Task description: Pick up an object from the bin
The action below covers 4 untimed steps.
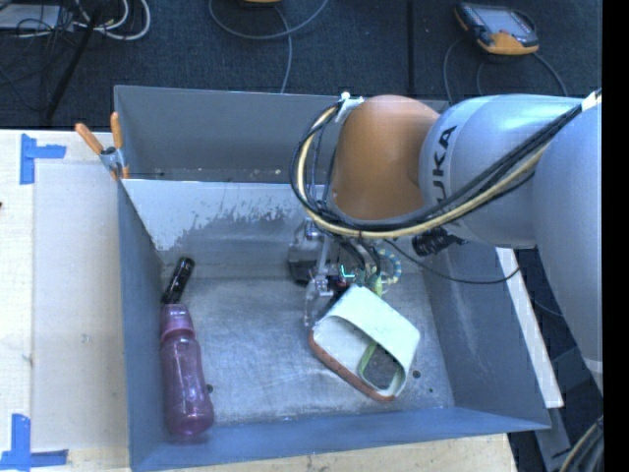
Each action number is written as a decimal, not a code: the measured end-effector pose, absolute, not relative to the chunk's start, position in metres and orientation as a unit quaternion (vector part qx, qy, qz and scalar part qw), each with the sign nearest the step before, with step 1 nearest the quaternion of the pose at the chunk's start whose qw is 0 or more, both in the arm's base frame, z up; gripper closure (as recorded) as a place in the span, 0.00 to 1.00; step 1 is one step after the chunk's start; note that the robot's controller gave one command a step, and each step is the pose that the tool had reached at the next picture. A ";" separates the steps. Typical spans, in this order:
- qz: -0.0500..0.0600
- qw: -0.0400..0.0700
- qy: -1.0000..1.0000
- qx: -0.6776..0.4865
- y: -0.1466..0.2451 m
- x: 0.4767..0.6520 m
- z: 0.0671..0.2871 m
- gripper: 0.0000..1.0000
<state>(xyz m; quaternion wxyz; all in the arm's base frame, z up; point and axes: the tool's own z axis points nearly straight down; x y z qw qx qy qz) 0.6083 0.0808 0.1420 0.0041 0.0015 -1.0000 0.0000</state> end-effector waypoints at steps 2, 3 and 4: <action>0.000 0.004 -0.999 0.049 0.069 0.602 0.168 0.00; 0.000 -0.001 -0.997 0.074 0.071 0.600 0.211 0.00; -0.001 -0.002 -1.000 0.000 0.056 0.588 0.211 0.00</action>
Offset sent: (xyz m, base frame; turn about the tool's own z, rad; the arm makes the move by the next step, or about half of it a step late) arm -0.0179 -0.0444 0.0868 -0.2759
